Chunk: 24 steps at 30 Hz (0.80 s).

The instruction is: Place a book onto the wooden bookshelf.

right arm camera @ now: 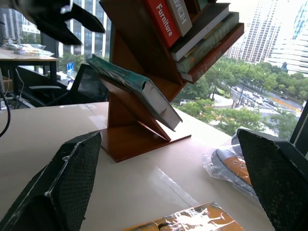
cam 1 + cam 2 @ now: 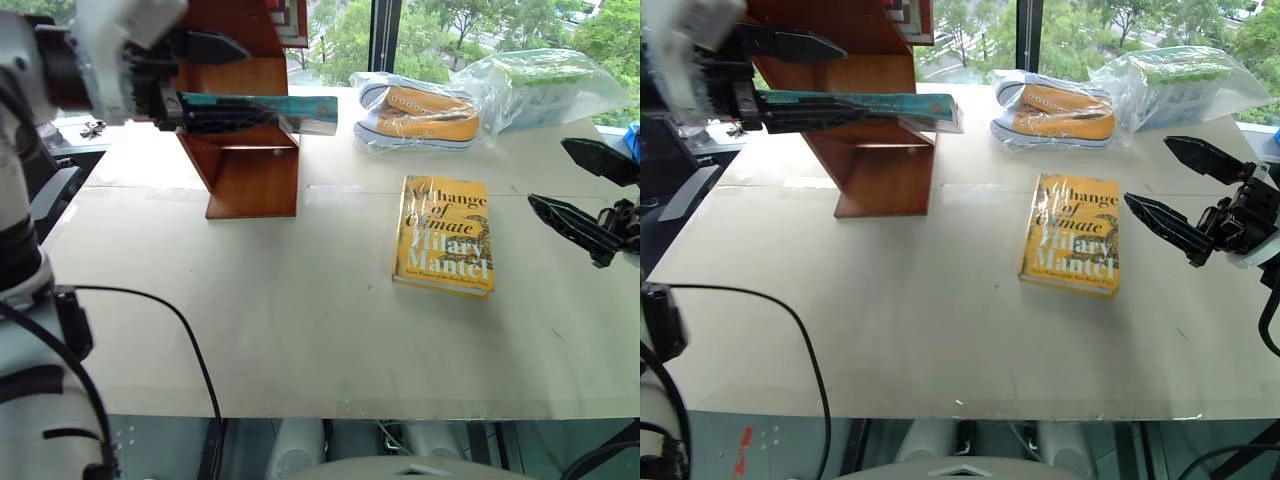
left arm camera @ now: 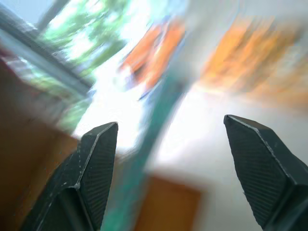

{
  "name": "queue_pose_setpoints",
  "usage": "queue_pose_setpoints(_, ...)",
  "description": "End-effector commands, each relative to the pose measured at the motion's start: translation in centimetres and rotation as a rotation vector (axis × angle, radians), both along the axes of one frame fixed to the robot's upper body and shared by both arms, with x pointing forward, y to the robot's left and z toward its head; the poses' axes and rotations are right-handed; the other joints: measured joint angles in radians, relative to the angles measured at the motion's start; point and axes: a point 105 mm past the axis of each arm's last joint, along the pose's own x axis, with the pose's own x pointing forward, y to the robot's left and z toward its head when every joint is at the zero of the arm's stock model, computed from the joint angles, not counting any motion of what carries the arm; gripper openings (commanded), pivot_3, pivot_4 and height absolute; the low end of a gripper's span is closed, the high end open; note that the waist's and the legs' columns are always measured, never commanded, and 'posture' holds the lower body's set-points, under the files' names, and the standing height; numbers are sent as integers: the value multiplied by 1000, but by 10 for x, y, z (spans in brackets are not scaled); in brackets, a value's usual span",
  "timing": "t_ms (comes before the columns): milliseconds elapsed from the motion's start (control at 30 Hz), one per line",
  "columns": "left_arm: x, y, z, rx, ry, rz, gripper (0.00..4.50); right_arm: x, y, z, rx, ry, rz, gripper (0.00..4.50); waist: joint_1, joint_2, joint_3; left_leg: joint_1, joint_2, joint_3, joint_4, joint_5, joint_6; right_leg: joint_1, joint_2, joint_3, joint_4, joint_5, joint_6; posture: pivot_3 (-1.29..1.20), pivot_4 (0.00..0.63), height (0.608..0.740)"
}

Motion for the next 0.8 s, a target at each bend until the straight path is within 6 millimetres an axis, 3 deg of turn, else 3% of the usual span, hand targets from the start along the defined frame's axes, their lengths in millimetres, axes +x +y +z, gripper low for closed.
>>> queue_pose_setpoints(33,-21,-21,-20,-103,112,-113,3645,2,-13,-4,-53,13,-89,4500,1,3,-2,1,-1,0,0,0,0,1,0,0,1,0,0,0,150,740)
queue_pose_setpoints(133,-4,-32,-55,-248,89,-28,3645,4,-34,-29,-148,97,-202,4500,3,5,-3,5,-2,-2,0,0,0,6,-2,1,1,0,1,0,150,740)
queue_pose_setpoints(233,5,-27,-100,-310,160,80,3645,-5,-58,-48,-211,193,-290,4500,0,1,0,3,-4,-3,0,0,0,5,-2,3,1,2,-3,0,150,740)
queue_pose_setpoints(300,11,-10,-132,-363,257,178,3645,-14,-75,-65,-261,265,-343,4500,-4,1,-1,3,-3,-3,0,0,0,4,-2,5,1,2,-3,0,150,740)
queue_pose_setpoints(400,11,22,-171,-312,300,298,3645,-29,-92,-80,-314,344,-391,4500,-5,1,-1,5,-4,-3,-2,0,0,5,-1,8,-1,1,-3,0,150,740)
queue_pose_setpoints(567,-7,69,-199,-251,338,409,3645,-45,-110,-90,-344,400,-436,4500,-3,1,-1,6,-4,-3,-2,-5,8,4,-1,7,-1,0,-1,0,150,740)
queue_pose_setpoints(800,-21,83,-221,-204,370,430,3645,-54,-116,-99,-368,445,-439,4500,6,1,-1,5,-5,-3,0,-7,11,5,-4,7,-1,0,1,0,150,740)
